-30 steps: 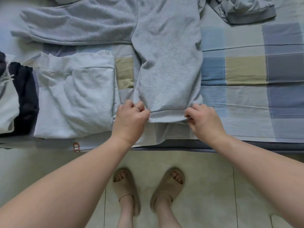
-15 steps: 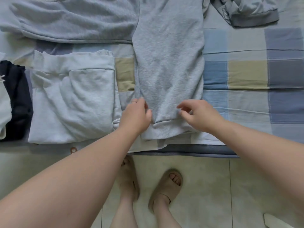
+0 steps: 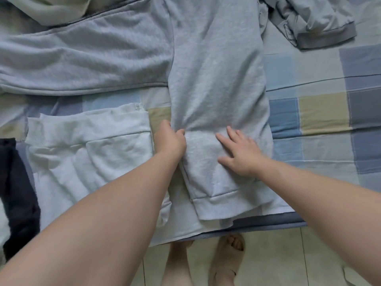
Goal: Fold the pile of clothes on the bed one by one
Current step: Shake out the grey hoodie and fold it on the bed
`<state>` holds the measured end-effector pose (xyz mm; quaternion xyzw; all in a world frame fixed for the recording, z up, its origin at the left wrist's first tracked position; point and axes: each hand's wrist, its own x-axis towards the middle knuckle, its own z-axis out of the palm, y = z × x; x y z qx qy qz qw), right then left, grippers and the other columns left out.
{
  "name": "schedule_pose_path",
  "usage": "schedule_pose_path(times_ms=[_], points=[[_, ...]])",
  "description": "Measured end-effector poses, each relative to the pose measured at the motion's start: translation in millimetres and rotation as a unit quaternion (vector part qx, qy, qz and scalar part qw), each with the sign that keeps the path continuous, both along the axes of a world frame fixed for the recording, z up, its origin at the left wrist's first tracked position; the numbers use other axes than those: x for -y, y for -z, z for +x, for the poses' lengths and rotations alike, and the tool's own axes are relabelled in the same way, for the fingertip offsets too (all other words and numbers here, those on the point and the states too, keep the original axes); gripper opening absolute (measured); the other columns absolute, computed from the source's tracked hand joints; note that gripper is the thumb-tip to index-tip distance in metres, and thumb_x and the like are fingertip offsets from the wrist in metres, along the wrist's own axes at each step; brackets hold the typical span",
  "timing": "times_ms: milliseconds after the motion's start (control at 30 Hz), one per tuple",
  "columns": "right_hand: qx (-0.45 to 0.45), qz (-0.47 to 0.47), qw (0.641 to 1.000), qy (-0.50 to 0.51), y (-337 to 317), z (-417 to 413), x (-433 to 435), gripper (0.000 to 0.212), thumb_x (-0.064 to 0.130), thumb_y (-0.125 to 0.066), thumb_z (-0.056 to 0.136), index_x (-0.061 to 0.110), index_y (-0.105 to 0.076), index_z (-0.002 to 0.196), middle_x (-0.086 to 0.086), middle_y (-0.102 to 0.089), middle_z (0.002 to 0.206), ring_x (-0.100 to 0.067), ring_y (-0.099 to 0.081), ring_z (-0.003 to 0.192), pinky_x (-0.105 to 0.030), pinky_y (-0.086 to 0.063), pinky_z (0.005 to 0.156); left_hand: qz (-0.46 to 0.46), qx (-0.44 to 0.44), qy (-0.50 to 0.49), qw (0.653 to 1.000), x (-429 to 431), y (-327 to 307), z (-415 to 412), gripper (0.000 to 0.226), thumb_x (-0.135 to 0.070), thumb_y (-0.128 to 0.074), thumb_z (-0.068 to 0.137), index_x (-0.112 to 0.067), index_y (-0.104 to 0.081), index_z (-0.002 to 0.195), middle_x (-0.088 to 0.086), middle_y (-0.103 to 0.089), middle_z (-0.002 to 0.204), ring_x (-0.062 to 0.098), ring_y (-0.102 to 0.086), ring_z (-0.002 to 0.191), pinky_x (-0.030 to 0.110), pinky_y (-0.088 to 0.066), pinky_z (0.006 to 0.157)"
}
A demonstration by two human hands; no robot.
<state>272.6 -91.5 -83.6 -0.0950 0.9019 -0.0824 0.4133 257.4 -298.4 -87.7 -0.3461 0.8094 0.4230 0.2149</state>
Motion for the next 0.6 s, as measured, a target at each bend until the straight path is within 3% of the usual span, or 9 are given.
schedule_pose_path(times_ms=[67, 133, 200, 267, 333, 400, 467, 533, 600], points=[[0.103, 0.009, 0.994, 0.027, 0, -4, 7, 0.079, 0.051, -0.056, 0.097, 0.040, -0.010, 0.160, 0.001, 0.012, 0.169, -0.025, 0.005, 0.156, -0.045, -0.006, 0.123, -0.028, 0.040, 0.022, 0.999, 10, -2, 0, 0.021, -0.023, -0.059, 0.099, -0.009, -0.050, 0.112, 0.006, -0.058, 0.108, 0.022, -0.050, 0.091, 0.027, -0.037, 0.068], [0.123, -0.006, 0.989, 0.078, -9, -17, 15, 0.069, 0.045, -0.058, 0.098, 0.033, -0.027, 0.158, -0.003, -0.005, 0.170, -0.026, -0.011, 0.155, -0.039, -0.015, 0.122, -0.062, 0.024, 0.058, 0.996, 10, -8, -4, 0.025, -0.019, -0.059, 0.097, -0.007, -0.047, 0.116, 0.011, -0.056, 0.119, 0.029, -0.053, 0.104, 0.036, -0.041, 0.081], [0.045, -0.010, 0.994, 0.100, -24, -36, 22, 0.045, 0.036, -0.056, 0.098, 0.025, -0.055, 0.142, -0.007, -0.045, 0.154, -0.027, -0.044, 0.139, -0.035, -0.037, 0.110, -0.110, -0.045, 0.112, 0.987, 7, -20, -8, 0.035, -0.017, -0.063, 0.093, -0.012, -0.044, 0.123, 0.012, -0.048, 0.131, 0.033, -0.048, 0.119, 0.041, -0.041, 0.094], [-0.042, -0.009, 0.993, 0.109, -37, -53, 29, 0.038, 0.029, -0.054, 0.097, 0.023, -0.061, 0.133, -0.006, -0.062, 0.135, -0.029, -0.055, 0.126, -0.039, -0.046, 0.103, -0.169, -0.110, 0.204, 0.958, 9, -29, -16, 0.050, -0.021, -0.066, 0.091, -0.023, -0.042, 0.135, 0.007, -0.038, 0.146, 0.032, -0.038, 0.131, 0.042, -0.038, 0.103], [-0.084, -0.027, 0.990, 0.106, -44, -65, 35, 0.049, 0.026, -0.055, 0.096, 0.023, -0.049, 0.145, -0.007, -0.051, 0.145, -0.031, -0.047, 0.133, -0.045, -0.042, 0.108, -0.206, -0.134, 0.343, 0.907, 18, -30, -26, 0.051, -0.024, -0.060, 0.095, -0.033, -0.040, 0.142, 0.000, -0.025, 0.161, 0.031, -0.029, 0.141, 0.045, -0.033, 0.108], [-0.099, -0.038, 0.990, 0.097, -45, -75, 45, 0.066, 0.026, -0.057, 0.095, 0.028, -0.032, 0.156, -0.007, -0.027, 0.162, -0.032, -0.030, 0.145, -0.047, -0.031, 0.117, -0.226, -0.109, 0.480, 0.841, 32, -25, -35, 0.045, -0.028, -0.048, 0.101, -0.037, -0.039, 0.144, -0.004, -0.016, 0.167, 0.033, -0.020, 0.149, 0.050, -0.024, 0.115], [-0.090, -0.032, 0.990, 0.103, -42, -87, 58, 0.077, 0.029, -0.057, 0.095, 0.036, -0.015, 0.160, -0.001, 0.002, 0.169, -0.029, -0.010, 0.153, -0.050, -0.022, 0.122, -0.247, -0.072, 0.544, 0.799, 49, -20, -40, 0.045, -0.028, -0.038, 0.104, -0.039, -0.036, 0.148, -0.005, -0.015, 0.168, 0.035, -0.011, 0.153, 0.059, -0.009, 0.119], [-0.080, -0.027, 0.989, 0.123, -36, -99, 69, 0.081, 0.032, -0.055, 0.096, 0.040, -0.006, 0.160, 0.004, 0.014, 0.168, -0.029, 0.000, 0.154, -0.051, -0.017, 0.123, -0.266, -0.049, 0.559, 0.784, 66, -18, -45, 0.049, -0.026, -0.037, 0.103, -0.041, -0.034, 0.150, -0.006, -0.018, 0.167, 0.035, -0.007, 0.154, 0.062, -0.001, 0.118], [-0.070, -0.026, 0.988, 0.132, -26, -110, 82, 0.081, 0.034, -0.053, 0.097, 0.040, -0.003, 0.160, 0.005, 0.016, 0.168, -0.031, 0.004, 0.155, -0.052, -0.012, 0.124, -0.266, -0.058, 0.536, 0.799, 82, -17, -51, 0.049, -0.029, -0.042, 0.101, -0.040, -0.038, 0.148, -0.006, -0.024, 0.165, 0.031, -0.010, 0.154, 0.060, -0.002, 0.120]])
